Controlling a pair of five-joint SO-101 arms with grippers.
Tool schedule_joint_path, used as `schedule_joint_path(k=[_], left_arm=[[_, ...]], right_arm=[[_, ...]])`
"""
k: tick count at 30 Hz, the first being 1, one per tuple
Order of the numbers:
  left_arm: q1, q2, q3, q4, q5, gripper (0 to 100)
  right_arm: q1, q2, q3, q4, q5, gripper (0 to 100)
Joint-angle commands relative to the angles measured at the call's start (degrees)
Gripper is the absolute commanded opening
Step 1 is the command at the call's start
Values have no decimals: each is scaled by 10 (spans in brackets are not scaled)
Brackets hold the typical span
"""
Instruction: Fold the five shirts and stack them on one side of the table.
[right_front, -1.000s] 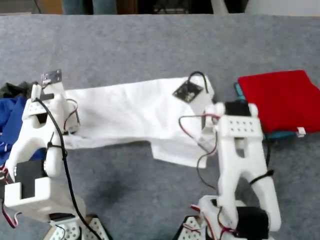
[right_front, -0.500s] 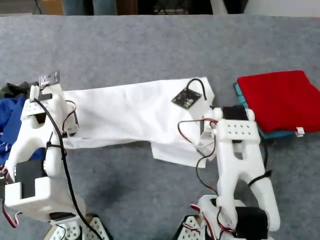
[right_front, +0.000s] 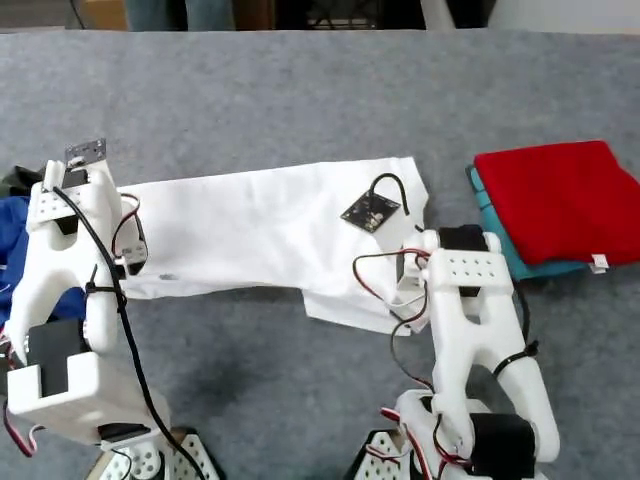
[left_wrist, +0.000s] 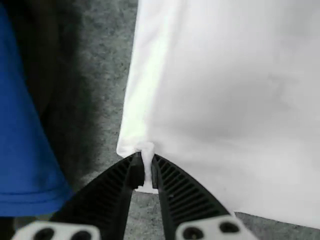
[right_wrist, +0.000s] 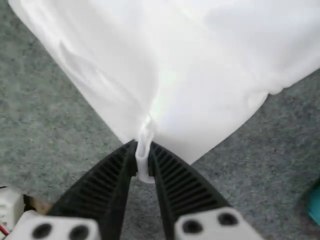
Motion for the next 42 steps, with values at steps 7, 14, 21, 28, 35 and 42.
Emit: schedule_joint_path(k=[7, 14, 21, 28, 35, 42], left_arm=[[-10, -21, 0, 4, -44, 33], [-6, -25, -14, 43, -67, 170], [-11, -25, -136, 156, -100, 173], [-7, -18, -285, 165, -64, 36], [30, 69, -257, -39, 3, 30], [33, 221, -242, -166, 120, 30]], right_arm=[[5, -15, 0, -7, 5, 15], [5, -17, 0, -3, 26, 16], [9, -18, -54, 63, 34, 228], [6, -13, -214, 128, 32, 161], [-25, 80, -327, 69, -48, 15], [-35, 294, -511, 27, -144, 15]])
